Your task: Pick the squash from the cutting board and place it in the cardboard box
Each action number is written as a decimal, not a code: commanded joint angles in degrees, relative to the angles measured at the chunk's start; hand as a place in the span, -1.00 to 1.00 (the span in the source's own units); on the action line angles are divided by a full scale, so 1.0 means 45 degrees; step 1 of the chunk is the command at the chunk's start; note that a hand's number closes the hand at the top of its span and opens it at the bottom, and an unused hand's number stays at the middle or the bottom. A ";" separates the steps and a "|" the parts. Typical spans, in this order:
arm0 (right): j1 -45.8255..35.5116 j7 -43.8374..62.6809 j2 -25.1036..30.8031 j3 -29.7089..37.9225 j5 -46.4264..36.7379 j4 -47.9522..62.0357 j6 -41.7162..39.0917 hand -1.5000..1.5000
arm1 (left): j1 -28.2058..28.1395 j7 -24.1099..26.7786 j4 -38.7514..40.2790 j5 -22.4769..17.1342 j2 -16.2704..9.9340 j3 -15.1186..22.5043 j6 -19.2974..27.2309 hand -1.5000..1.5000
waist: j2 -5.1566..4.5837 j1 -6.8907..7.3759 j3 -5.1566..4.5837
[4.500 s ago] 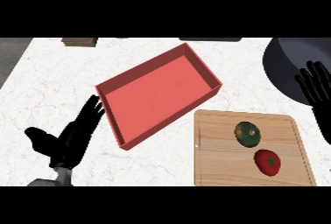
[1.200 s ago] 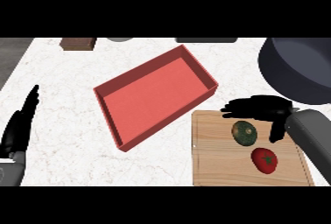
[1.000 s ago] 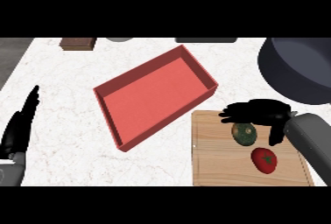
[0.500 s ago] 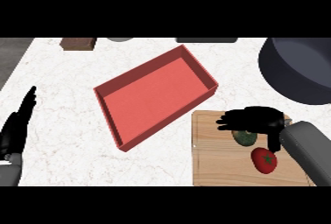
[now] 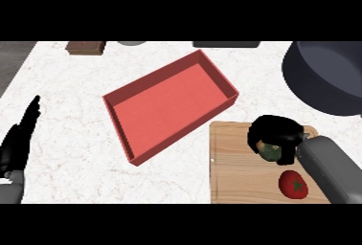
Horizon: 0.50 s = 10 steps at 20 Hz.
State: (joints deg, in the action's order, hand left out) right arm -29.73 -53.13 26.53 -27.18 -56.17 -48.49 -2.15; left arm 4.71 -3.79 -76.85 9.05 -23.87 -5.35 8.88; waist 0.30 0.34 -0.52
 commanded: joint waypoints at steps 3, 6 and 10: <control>0.0546 -0.0172 -0.0277 0.0977 0.0240 -0.0987 0.1278 1.00 | 0.0649 -0.0371 0.0186 0.0195 0.0234 -0.0095 0.0084 0.00 | -0.0046 -0.0144 0.0117; 0.0438 0.3839 -0.1331 0.2160 0.0500 -0.0425 0.1197 1.00 | -0.0157 -0.0142 -0.0125 0.0467 0.0480 0.0148 0.0441 0.00 | 0.0056 -0.0254 0.0111; 0.1730 0.7696 -0.0853 0.4494 0.1347 0.0236 0.1847 1.00 | -0.0468 -0.0091 0.0224 0.0079 -0.0147 -0.0653 0.0274 0.00 | 0.0331 -0.1375 0.0054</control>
State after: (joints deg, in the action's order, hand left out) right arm -25.33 -32.87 23.45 -14.38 -52.77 -49.09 3.73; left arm 3.70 -3.76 -76.06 9.72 -23.64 -6.87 9.76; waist 1.13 -2.90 -0.42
